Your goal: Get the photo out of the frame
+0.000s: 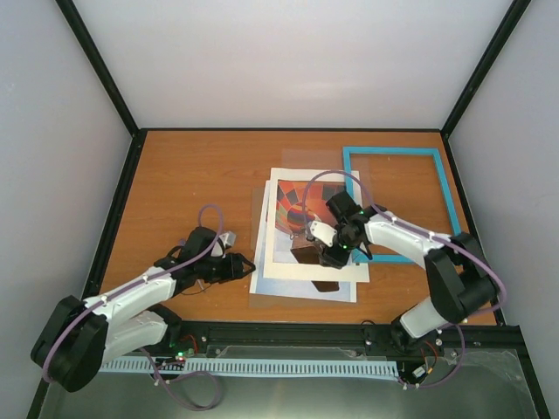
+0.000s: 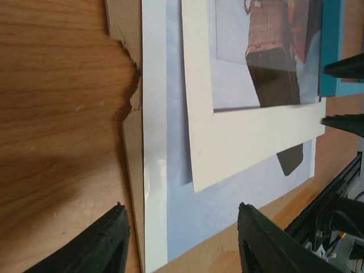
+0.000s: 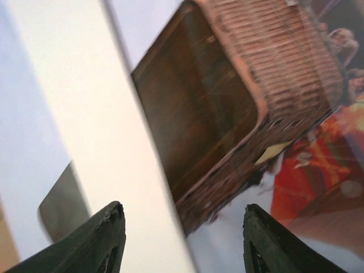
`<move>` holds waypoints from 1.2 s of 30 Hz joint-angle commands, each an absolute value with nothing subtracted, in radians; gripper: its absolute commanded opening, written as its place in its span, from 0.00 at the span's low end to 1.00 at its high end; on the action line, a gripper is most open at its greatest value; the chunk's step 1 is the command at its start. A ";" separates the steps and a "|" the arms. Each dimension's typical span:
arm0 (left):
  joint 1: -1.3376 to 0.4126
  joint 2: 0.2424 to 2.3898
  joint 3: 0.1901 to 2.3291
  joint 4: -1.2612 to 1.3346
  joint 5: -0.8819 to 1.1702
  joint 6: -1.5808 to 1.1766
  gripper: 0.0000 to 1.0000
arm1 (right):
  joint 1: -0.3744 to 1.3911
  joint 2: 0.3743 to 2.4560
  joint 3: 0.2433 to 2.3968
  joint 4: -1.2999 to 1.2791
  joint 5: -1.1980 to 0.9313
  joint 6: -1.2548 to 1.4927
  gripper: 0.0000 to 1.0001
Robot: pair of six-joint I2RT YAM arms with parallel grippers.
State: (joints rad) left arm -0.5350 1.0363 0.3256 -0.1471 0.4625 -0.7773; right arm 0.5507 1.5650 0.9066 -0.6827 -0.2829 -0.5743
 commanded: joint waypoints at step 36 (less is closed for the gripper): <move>-0.538 1.137 0.348 -0.135 0.490 -0.802 0.58 | 0.703 1.042 0.500 -0.789 -0.010 -1.015 0.70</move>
